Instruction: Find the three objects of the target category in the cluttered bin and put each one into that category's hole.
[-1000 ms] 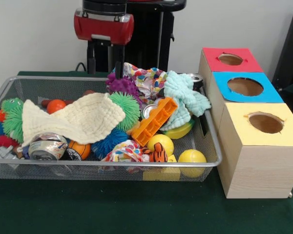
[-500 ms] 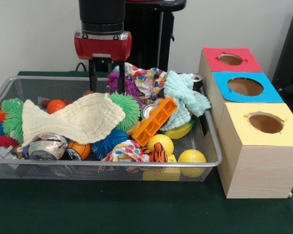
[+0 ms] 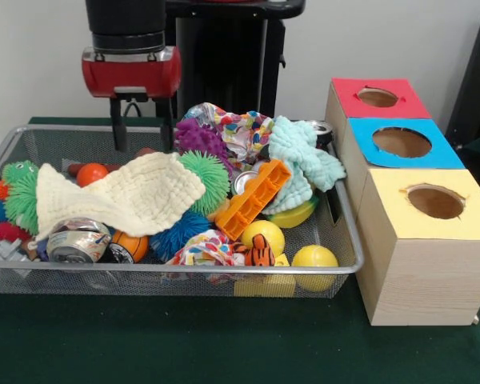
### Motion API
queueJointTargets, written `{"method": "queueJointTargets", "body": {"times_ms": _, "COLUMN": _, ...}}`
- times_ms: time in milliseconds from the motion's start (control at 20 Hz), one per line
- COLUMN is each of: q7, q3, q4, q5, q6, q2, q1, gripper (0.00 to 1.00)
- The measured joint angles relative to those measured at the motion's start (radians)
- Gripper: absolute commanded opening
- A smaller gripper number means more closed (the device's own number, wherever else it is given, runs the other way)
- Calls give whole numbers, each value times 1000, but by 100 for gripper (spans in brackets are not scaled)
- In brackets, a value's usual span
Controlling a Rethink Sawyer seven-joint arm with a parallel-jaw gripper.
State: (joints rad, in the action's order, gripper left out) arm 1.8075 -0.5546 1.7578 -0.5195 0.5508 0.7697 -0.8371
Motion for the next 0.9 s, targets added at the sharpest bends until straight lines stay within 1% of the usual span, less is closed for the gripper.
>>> {"method": "queueJointTargets", "body": {"times_ms": 300, "q7": -57, "q3": -44, "q4": -58, "q5": -26, "q6": 31, "q2": -22, "q1": -19, "gripper": 100}}
{"method": "queueJointTargets", "body": {"times_ms": 500, "q7": -64, "q3": -58, "q4": -72, "q5": -36, "q6": 31, "q2": -34, "q1": -19, "gripper": 100}}
{"method": "queueJointTargets", "body": {"times_ms": 900, "q7": -64, "q3": -72, "q4": -72, "q5": -74, "q6": 31, "q2": -60, "q1": -19, "gripper": 100}}
